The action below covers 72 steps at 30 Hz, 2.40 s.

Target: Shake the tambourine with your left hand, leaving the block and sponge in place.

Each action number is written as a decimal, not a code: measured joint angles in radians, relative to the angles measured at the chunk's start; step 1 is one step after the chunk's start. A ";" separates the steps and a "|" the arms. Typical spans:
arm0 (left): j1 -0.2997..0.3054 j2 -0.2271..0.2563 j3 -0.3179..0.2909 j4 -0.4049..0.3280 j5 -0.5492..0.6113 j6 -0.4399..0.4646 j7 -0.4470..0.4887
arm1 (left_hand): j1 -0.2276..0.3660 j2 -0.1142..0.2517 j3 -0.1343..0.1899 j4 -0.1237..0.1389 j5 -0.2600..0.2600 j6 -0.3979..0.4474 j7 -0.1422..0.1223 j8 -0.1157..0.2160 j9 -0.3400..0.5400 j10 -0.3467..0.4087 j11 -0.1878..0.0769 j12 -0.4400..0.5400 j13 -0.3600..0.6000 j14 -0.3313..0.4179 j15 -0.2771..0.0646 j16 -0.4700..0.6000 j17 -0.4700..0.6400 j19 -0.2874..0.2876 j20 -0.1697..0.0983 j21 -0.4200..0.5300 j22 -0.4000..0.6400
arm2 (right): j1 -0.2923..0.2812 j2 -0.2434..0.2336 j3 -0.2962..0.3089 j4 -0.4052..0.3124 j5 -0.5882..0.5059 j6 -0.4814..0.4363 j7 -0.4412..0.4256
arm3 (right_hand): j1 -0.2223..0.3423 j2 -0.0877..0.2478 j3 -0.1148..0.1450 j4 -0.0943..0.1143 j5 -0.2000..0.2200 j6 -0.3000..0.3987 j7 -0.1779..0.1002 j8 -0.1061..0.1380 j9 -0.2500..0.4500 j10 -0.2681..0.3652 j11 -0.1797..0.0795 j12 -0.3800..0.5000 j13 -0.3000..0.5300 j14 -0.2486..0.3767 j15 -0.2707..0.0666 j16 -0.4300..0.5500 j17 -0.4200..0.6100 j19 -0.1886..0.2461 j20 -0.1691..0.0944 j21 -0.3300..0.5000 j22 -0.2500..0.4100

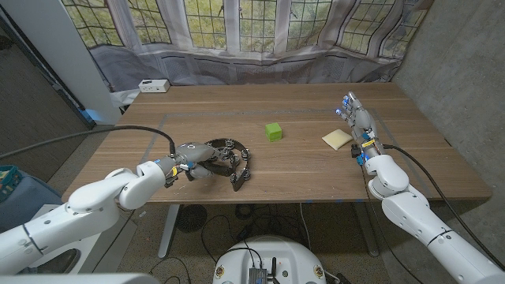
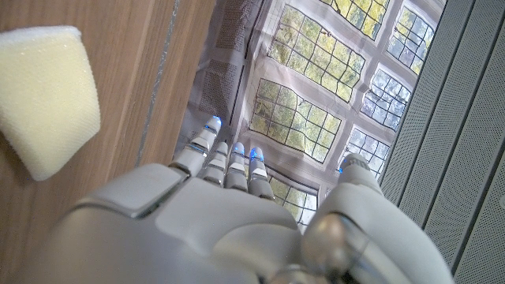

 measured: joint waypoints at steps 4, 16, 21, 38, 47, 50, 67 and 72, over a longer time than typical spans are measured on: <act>-0.022 0.009 0.048 0.021 -0.004 0.000 0.021 | 0.007 0.007 -0.003 0.003 0.000 0.016 -0.002 0.005 0.000 0.011 0.000 0.000 0.000 0.006 0.002 0.008 0.000 0.003 0.003 0.000 0.000 | 0.002 -0.001 -0.001 0.001 0.001 0.000 0.002 | 0.000 0.000 0.000 0.000 0.000 0.000 0.000 0.000 0.000 0.000 0.000 0.000 0.000 0.000 0.000 0.000 0.000 0.000 0.000 0.000 0.000; -0.077 0.004 0.121 0.054 -0.021 0.000 0.042 | 0.028 0.015 -0.003 0.003 0.000 0.041 0.005 0.008 0.000 0.039 0.003 0.006 0.000 0.028 0.000 0.008 0.000 0.018 -0.001 0.000 0.003 | 0.007 -0.001 -0.002 0.005 0.002 -0.003 0.004 | 0.000 0.000 -0.004 -0.004 0.000 0.000 0.000 0.000 0.000 0.000 0.000 0.000 0.000 0.000 0.000 0.000 0.000 0.005 0.005 0.000 0.000; -0.100 0.005 0.149 0.060 -0.020 0.009 0.030 | 0.034 0.021 -0.003 0.003 0.000 0.045 0.002 0.008 0.000 0.039 0.003 0.006 0.000 0.031 -0.002 0.008 0.000 0.018 -0.001 0.000 0.002 | 0.008 -0.001 -0.002 0.008 0.004 -0.005 0.004 | 0.000 0.000 -0.004 -0.004 0.000 0.000 0.000 0.000 0.000 0.000 0.000 -0.008 0.000 0.000 0.000 0.000 0.000 0.005 0.005 0.000 0.000; -0.152 0.000 0.211 0.082 -0.038 0.015 0.015 | 0.076 0.045 -0.003 0.003 0.000 0.080 0.012 0.008 0.000 0.064 0.014 0.010 0.000 0.059 -0.005 0.015 0.005 0.039 -0.003 0.007 0.002 | 0.015 0.004 -0.005 0.026 0.009 -0.004 0.009 | 0.000 0.000 -0.004 -0.004 0.000 0.000 0.000 0.000 0.000 0.011 0.000 -0.009 0.000 0.000 0.000 0.000 0.000 0.005 0.005 0.000 0.000; -0.176 -0.009 0.238 0.095 -0.063 0.014 0.006 | 0.152 0.073 0.014 -0.010 0.005 0.121 0.038 0.008 0.000 0.108 0.026 0.013 0.000 0.120 -0.011 0.015 0.002 0.126 0.007 0.030 -0.005 | 0.016 0.009 -0.006 0.037 0.012 0.001 0.011 | -0.004 0.004 0.000 -0.008 0.000 0.000 0.000 0.000 0.000 0.011 0.000 -0.009 0.000 0.003 -0.004 0.000 0.000 0.005 0.005 0.000 0.000; -0.176 -0.009 0.238 0.095 -0.079 0.014 0.001 | 0.188 0.085 0.036 -0.007 0.005 0.169 0.050 0.017 0.005 0.161 0.030 0.025 0.004 0.187 -0.016 0.023 0.000 0.174 0.003 0.041 -0.010 | 0.016 0.011 -0.006 0.040 0.012 0.001 0.011 | -0.004 0.004 0.000 -0.008 0.000 0.000 0.000 0.000 0.000 0.011 0.000 -0.009 0.000 0.003 -0.004 0.000 0.000 0.005 0.005 0.000 0.000; -0.222 -0.030 0.272 0.112 -0.171 0.039 -0.025 | 0.218 0.095 0.096 -0.002 0.001 0.354 0.039 0.047 0.014 0.373 0.016 0.054 0.004 0.417 -0.062 0.018 -0.007 0.317 -0.056 0.100 -0.007 | 0.016 0.019 -0.010 0.055 0.024 0.016 0.013 | -0.004 0.004 0.000 -0.008 0.000 0.000 0.000 0.000 0.000 0.011 0.000 -0.009 0.005 0.016 0.002 0.000 0.000 0.005 0.005 0.000 0.000; -0.216 -0.013 0.261 0.092 -0.183 0.059 -0.025 | 0.216 0.098 0.100 -0.006 0.001 0.363 0.031 0.051 0.019 0.386 0.004 0.059 0.012 0.425 -0.064 0.015 -0.006 0.320 -0.059 0.100 -0.007 | 0.016 0.020 -0.011 0.056 0.024 0.022 0.014 | -0.004 0.004 0.000 -0.008 0.000 0.000 0.000 0.000 0.000 0.011 0.000 -0.009 0.005 0.018 0.004 0.000 0.000 0.011 0.011 0.000 0.000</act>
